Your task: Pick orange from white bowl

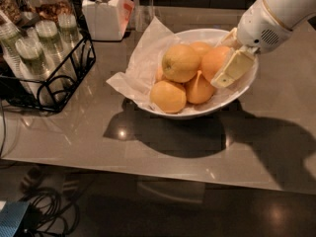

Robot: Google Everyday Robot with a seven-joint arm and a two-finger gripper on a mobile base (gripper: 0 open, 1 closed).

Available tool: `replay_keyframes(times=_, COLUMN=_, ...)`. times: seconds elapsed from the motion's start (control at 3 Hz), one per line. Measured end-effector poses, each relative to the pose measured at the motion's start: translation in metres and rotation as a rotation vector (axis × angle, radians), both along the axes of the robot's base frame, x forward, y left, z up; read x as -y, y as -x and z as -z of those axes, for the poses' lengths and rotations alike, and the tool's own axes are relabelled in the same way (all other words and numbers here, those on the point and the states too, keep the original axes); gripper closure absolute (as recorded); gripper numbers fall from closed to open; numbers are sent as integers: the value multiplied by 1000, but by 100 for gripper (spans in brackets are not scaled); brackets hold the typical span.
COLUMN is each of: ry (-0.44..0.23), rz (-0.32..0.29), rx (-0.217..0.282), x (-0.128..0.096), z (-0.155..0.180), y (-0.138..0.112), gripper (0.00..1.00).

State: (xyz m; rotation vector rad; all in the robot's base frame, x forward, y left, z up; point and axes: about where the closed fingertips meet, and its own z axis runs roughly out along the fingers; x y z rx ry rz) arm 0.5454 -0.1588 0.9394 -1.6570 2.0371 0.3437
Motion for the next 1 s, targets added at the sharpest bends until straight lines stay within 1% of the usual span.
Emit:
replay_keyframes(times=0.33, ry=-44, rz=-33, rx=96, x=-12, z=-35, y=38, gripper=100)
replay_keyframes(times=0.67, ry=-101, rz=-29, rx=197, x=-16, z=-66, y=89, gripper=100)
replay_keyframes(times=1.0, ry=-157, rz=-4, rx=274, x=-11, z=-78, y=136, gripper=100)
